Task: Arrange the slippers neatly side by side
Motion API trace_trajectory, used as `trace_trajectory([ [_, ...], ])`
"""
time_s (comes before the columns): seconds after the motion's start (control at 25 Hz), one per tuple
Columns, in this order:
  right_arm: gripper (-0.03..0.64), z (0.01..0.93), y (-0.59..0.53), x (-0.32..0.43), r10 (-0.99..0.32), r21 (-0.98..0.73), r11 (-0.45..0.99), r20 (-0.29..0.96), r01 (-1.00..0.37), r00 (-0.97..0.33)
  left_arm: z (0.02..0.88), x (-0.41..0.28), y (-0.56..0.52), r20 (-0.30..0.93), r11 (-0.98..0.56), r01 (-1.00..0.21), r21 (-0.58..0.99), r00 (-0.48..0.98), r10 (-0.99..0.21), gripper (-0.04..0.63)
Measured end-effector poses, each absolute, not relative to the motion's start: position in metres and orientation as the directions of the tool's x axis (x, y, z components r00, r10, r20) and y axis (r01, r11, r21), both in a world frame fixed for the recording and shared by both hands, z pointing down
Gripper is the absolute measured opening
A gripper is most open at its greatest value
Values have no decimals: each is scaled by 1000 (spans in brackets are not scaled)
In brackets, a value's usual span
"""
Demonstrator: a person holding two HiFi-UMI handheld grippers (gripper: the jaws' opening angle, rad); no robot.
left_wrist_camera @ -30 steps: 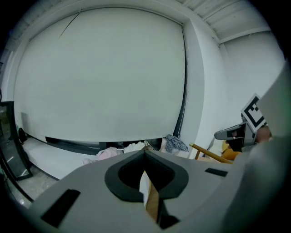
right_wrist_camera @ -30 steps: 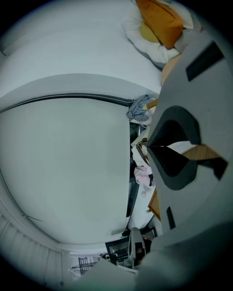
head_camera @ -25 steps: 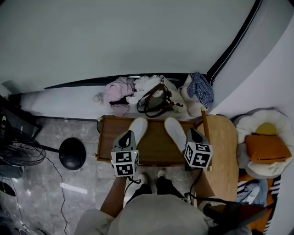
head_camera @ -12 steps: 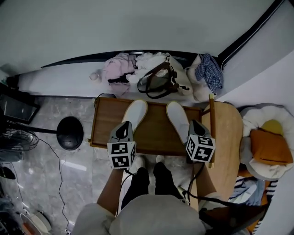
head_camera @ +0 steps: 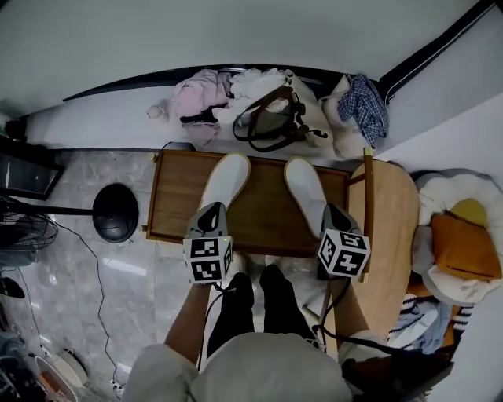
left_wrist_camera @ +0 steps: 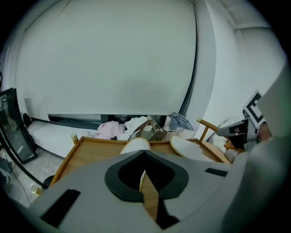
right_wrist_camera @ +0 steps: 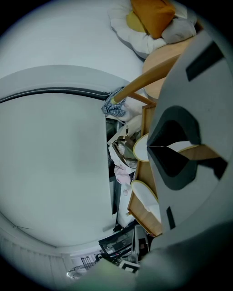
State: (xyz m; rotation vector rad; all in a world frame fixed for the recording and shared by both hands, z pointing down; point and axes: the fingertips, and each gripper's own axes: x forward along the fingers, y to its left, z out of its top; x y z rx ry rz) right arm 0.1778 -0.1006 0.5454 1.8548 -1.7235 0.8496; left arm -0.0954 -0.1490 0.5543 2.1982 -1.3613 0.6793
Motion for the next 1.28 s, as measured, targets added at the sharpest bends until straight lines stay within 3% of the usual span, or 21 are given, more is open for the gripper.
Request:
trace_trajectory([
  [0.36, 34, 549, -97, 180, -696, -75, -105, 718, -992, 19, 565, -89, -149, 637, -446, -883, 146, 429, -640, 23],
  [0.48, 34, 552, -95, 180, -692, -77, -110, 722, -991, 21, 569, -86, -152, 647, -464, -873, 148, 440, -622, 98],
  [0.8, 34, 559, -91, 183, -678, -80, -121, 735, -989, 23, 583, -76, -157, 679, -533, -838, 115, 458, -573, 176],
  [1.28, 34, 571, -82, 183, -652, -85, -130, 758, -988, 21, 611, -71, -172, 739, -578, -815, 48, 418, -528, 181],
])
